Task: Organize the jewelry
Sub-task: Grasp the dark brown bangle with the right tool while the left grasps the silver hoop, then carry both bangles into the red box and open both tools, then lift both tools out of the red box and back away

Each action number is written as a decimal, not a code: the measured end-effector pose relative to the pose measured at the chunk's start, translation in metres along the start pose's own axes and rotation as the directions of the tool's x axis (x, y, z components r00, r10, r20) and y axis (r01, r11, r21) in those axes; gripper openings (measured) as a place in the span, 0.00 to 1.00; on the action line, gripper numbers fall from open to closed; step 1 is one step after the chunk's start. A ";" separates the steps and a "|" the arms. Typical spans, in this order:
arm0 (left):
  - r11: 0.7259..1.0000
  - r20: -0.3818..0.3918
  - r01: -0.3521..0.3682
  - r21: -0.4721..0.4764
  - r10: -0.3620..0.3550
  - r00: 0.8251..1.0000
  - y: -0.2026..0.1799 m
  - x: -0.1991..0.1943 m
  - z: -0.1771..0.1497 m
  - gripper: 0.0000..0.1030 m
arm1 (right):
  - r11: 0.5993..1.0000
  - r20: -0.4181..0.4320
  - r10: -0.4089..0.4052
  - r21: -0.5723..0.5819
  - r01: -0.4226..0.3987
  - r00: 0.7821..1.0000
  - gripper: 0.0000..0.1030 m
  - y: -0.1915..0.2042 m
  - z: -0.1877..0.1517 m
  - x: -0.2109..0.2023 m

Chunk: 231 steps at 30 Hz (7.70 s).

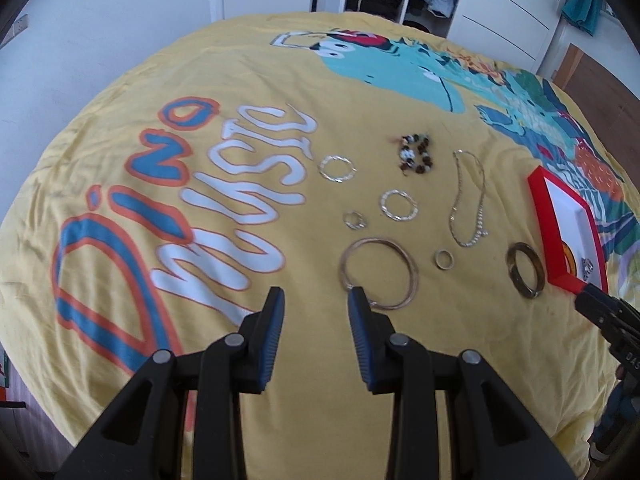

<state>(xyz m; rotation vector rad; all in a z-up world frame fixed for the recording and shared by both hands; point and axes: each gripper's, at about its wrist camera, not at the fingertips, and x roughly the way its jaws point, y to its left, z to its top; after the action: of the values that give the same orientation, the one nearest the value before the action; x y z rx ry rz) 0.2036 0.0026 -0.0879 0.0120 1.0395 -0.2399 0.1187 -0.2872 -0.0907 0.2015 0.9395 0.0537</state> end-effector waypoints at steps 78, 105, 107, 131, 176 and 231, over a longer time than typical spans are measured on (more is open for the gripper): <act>0.978 -0.096 0.146 0.149 -0.132 0.987 -0.070 0.065 0.002 0.04 | 0.969 -0.215 0.228 -0.042 -0.242 0.950 0.08 0.017 0.009 0.098; 0.930 0.078 0.284 0.234 -0.309 0.948 -0.155 -0.061 0.033 0.03 | 0.993 0.099 0.117 0.010 -0.118 0.988 0.07 -0.041 0.025 -0.081; 0.918 0.077 0.302 0.257 -0.331 0.940 -0.178 -0.060 0.042 0.03 | 0.996 0.109 0.090 0.019 -0.092 0.990 0.07 -0.059 0.032 -0.084; 0.827 -0.099 0.442 0.348 -0.436 0.894 -0.368 0.099 0.109 0.03 | 0.997 -0.037 -0.045 0.065 0.047 0.998 0.07 -0.226 0.086 0.037; 0.816 -0.204 0.453 0.360 -0.405 0.891 -0.372 0.131 0.055 0.07 | 0.996 -0.141 -0.088 0.017 0.091 0.986 0.28 -0.235 0.066 0.068; 0.975 0.345 0.032 0.221 -0.109 0.932 -0.029 -0.213 -0.010 0.27 | 0.993 0.209 -0.113 -0.003 0.116 0.971 0.45 0.004 -0.012 -0.231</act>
<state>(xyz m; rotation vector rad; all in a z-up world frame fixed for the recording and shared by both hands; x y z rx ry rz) 0.0868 0.0163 0.0920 0.1203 0.6494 -0.4033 -0.0272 -0.3124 0.0876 0.1360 0.7390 -0.0660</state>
